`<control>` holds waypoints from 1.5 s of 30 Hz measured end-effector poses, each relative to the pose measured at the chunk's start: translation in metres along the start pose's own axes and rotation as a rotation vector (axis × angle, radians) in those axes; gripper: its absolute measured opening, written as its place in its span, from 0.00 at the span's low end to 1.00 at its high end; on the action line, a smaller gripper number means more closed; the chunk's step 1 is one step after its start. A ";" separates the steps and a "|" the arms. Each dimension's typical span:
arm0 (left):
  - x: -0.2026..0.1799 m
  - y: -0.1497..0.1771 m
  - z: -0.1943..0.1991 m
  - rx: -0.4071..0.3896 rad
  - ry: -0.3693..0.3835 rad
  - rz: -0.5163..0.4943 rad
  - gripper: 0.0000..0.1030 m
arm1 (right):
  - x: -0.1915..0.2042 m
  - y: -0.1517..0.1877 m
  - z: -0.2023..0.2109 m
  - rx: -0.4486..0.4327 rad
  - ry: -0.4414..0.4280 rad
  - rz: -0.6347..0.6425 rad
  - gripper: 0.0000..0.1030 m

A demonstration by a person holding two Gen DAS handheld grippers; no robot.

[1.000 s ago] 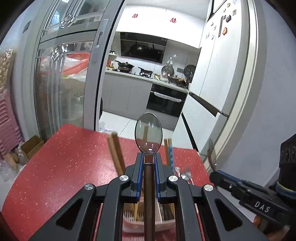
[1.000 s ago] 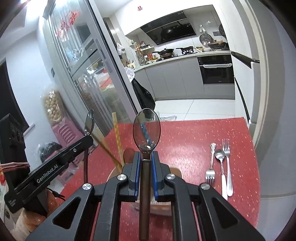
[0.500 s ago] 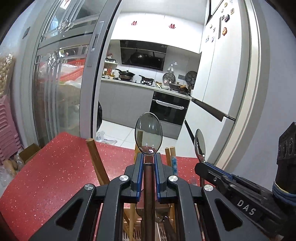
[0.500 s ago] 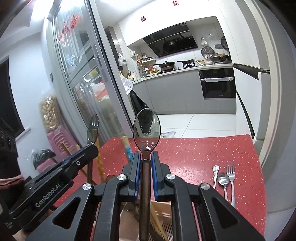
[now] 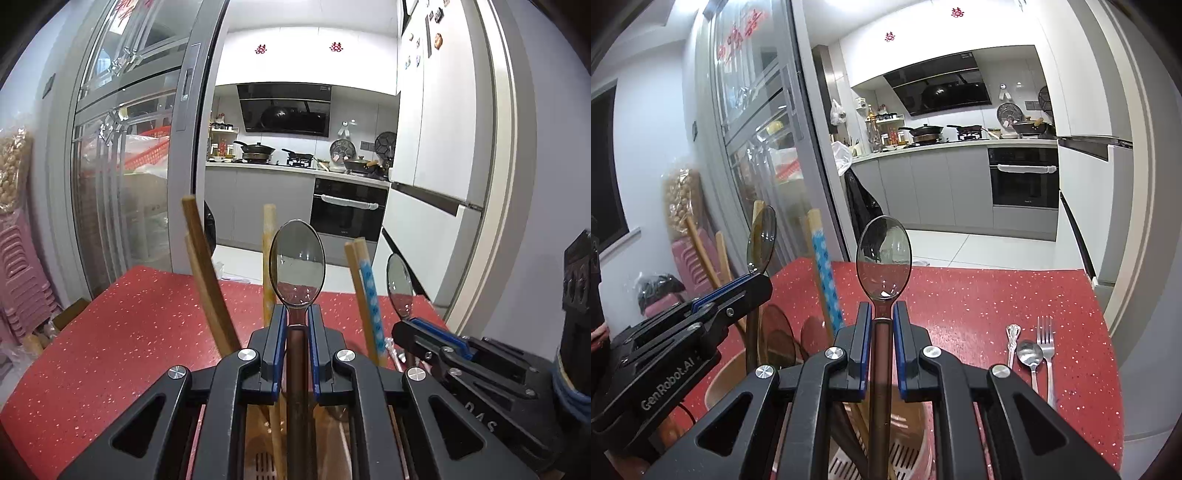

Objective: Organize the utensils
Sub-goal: 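Carry both spoons up over the beige holder with both tools, then lower both spoons into the beige holder and open both tools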

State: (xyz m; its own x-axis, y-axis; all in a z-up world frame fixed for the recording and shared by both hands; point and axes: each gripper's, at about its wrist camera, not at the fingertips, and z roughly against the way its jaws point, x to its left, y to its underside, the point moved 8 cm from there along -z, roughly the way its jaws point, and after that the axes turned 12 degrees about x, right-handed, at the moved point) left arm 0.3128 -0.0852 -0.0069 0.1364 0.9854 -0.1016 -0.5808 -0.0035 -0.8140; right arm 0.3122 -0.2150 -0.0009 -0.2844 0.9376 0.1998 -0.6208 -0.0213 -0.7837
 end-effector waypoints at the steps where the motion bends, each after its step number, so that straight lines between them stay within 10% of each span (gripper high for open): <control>1: 0.000 0.003 0.000 0.005 -0.008 -0.007 0.34 | 0.001 0.001 0.000 0.001 0.001 0.007 0.12; 45: 0.017 0.036 0.006 0.189 0.006 -0.001 0.35 | -0.001 0.023 0.036 0.118 -0.081 -0.057 0.25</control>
State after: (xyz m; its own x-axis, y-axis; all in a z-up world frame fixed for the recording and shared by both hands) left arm 0.2890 -0.0674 -0.0347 0.1417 0.9844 -0.1043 -0.7213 0.0305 -0.6920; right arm 0.2718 -0.2287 0.0021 -0.3012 0.9077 0.2920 -0.7179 -0.0144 -0.6960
